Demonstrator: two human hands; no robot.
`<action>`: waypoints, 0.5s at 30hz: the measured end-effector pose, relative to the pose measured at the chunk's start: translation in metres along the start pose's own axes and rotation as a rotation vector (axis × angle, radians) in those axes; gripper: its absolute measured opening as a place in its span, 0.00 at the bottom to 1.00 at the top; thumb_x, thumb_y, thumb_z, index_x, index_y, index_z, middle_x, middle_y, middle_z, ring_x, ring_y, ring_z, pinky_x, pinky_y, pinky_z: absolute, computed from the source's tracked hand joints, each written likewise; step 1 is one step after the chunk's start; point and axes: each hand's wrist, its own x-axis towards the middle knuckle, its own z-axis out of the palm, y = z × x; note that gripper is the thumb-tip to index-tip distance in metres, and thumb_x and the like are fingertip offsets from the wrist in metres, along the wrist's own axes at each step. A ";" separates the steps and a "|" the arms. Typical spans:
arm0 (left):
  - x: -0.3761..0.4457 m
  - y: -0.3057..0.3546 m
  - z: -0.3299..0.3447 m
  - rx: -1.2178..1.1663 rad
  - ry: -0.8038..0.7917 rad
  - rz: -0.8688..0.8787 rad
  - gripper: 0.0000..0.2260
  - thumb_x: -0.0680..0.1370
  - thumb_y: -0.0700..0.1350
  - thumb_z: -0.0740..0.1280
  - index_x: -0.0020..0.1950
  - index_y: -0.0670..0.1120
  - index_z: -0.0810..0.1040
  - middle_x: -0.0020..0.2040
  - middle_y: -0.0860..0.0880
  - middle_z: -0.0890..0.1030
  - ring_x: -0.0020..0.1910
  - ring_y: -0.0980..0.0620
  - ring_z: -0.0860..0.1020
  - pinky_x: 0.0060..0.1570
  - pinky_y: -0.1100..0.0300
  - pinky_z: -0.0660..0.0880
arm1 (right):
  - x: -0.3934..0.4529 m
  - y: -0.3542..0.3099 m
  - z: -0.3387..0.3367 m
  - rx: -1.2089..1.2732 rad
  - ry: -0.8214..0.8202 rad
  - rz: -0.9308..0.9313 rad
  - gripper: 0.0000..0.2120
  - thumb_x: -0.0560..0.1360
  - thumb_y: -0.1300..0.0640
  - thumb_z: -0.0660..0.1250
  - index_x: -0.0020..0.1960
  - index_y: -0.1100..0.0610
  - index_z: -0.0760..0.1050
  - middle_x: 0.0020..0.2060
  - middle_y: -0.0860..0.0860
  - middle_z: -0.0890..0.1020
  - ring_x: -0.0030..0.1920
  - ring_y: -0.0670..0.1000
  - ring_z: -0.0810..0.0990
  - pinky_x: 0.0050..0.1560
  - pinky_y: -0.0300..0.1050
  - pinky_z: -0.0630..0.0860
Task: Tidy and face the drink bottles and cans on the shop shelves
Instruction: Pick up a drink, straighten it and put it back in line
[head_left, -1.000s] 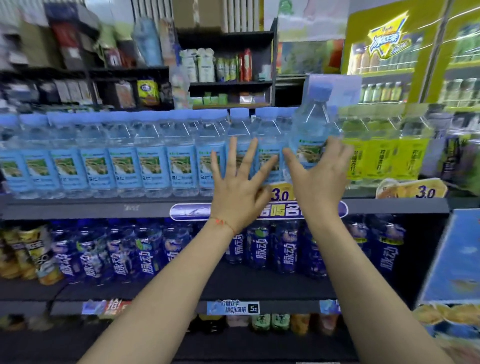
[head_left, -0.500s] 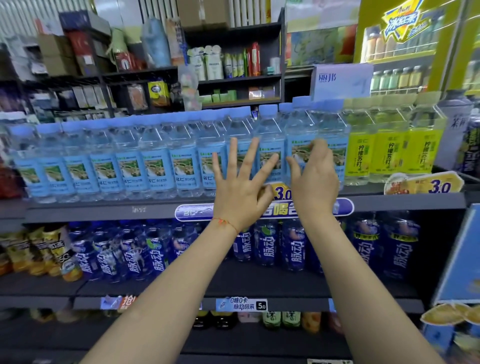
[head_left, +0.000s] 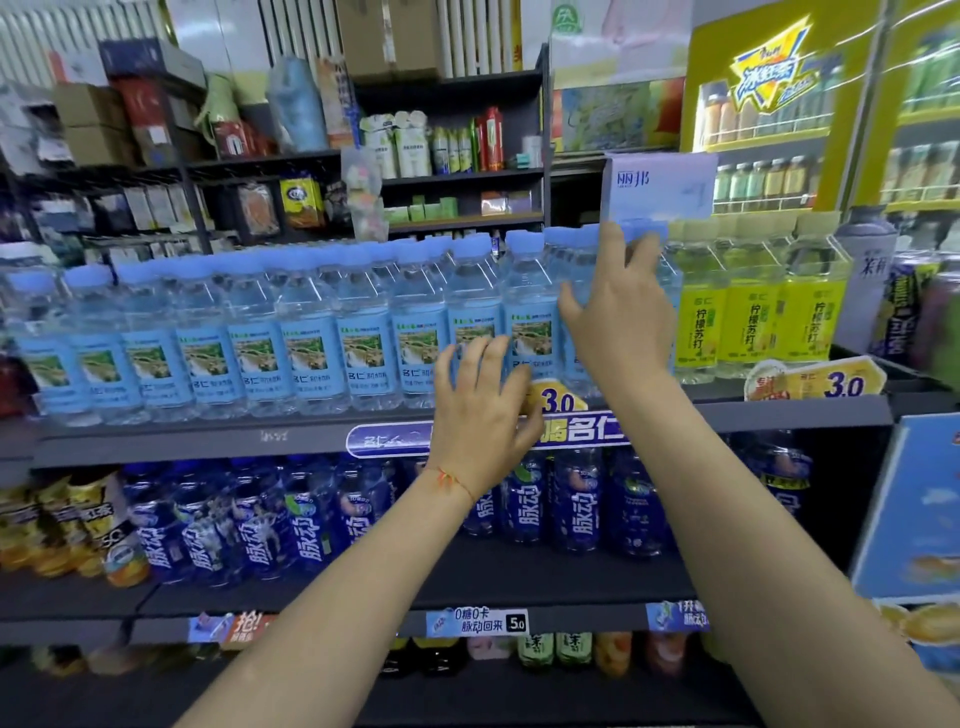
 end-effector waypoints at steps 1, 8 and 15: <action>0.000 0.003 -0.002 -0.002 0.006 -0.013 0.11 0.75 0.51 0.66 0.51 0.45 0.80 0.59 0.42 0.77 0.63 0.42 0.72 0.65 0.43 0.65 | 0.007 -0.001 -0.002 0.013 -0.004 -0.020 0.29 0.80 0.49 0.63 0.77 0.58 0.58 0.69 0.61 0.65 0.39 0.61 0.76 0.34 0.47 0.67; 0.009 0.024 -0.011 -0.103 -0.071 -0.090 0.11 0.74 0.50 0.62 0.44 0.46 0.81 0.41 0.48 0.77 0.43 0.45 0.75 0.47 0.51 0.70 | 0.045 -0.003 -0.010 0.000 -0.206 -0.027 0.13 0.82 0.60 0.58 0.65 0.61 0.68 0.60 0.60 0.73 0.51 0.63 0.78 0.39 0.48 0.64; 0.012 0.035 -0.010 -0.135 -0.066 -0.114 0.13 0.71 0.41 0.71 0.56 0.48 0.80 0.55 0.44 0.78 0.53 0.42 0.75 0.48 0.48 0.71 | 0.032 0.001 -0.006 0.045 -0.168 -0.035 0.14 0.81 0.62 0.58 0.67 0.59 0.67 0.61 0.61 0.72 0.42 0.62 0.76 0.34 0.47 0.63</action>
